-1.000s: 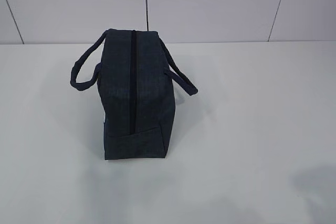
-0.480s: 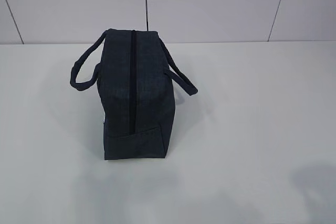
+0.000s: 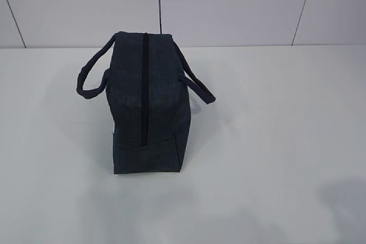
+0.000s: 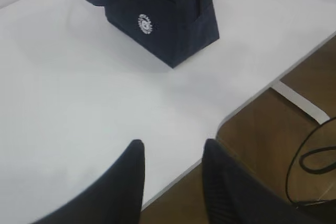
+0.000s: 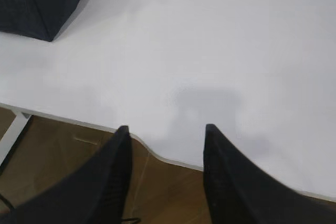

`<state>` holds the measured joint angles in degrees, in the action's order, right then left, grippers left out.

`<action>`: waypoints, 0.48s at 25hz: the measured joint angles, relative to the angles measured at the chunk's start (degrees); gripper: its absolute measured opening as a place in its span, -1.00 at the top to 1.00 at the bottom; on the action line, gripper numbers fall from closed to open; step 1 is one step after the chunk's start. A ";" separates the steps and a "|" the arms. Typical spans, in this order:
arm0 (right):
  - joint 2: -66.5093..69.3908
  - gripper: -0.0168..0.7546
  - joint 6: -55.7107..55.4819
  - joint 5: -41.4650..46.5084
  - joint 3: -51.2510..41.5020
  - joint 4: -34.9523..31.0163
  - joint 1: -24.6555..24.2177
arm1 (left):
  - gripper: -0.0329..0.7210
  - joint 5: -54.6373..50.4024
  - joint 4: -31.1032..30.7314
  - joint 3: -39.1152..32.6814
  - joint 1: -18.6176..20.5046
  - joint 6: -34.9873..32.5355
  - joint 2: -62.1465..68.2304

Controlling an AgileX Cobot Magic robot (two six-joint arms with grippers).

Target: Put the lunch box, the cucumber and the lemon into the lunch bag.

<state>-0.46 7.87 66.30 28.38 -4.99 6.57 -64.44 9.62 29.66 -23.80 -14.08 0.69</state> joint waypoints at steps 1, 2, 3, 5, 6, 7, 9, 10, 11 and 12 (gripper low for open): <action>-0.28 0.07 -0.02 -0.09 0.00 0.00 -1.16 | 0.25 0.00 0.00 0.00 1.25 0.00 0.00; -0.41 0.07 -0.02 -0.09 0.00 0.00 -2.29 | 0.25 0.00 0.00 0.00 2.95 0.00 0.00; -0.41 0.07 -0.02 -0.09 0.00 0.00 -3.73 | 0.25 0.00 0.00 0.00 4.98 0.00 0.00; -0.41 0.07 -0.02 -0.13 0.00 0.00 -6.47 | 0.25 0.00 0.00 0.00 9.34 0.00 0.00; -0.41 0.07 -0.02 -0.13 0.00 0.00 -7.67 | 0.25 0.00 0.00 0.00 11.91 0.00 0.00; -0.41 0.07 -0.02 -0.13 0.00 0.00 -8.38 | 0.25 0.00 0.00 0.00 14.07 0.00 0.00; -0.41 0.07 -0.02 -0.13 0.00 0.00 -8.81 | 0.25 0.00 0.00 0.00 18.83 0.00 0.00; -0.41 0.07 -0.02 -0.13 0.00 0.00 -8.81 | 0.25 0.00 0.00 -0.10 20.50 0.00 0.00; -0.41 0.07 -0.02 -0.13 0.00 0.00 -8.81 | 0.25 0.00 0.00 -0.10 21.22 0.00 0.00; -0.41 0.07 -0.02 -0.13 0.00 0.00 -8.81 | 0.25 0.00 0.00 -0.10 21.51 0.00 0.00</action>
<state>-0.87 7.85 66.17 28.38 -4.99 -2.24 -64.44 9.62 29.56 -2.29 -14.08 0.69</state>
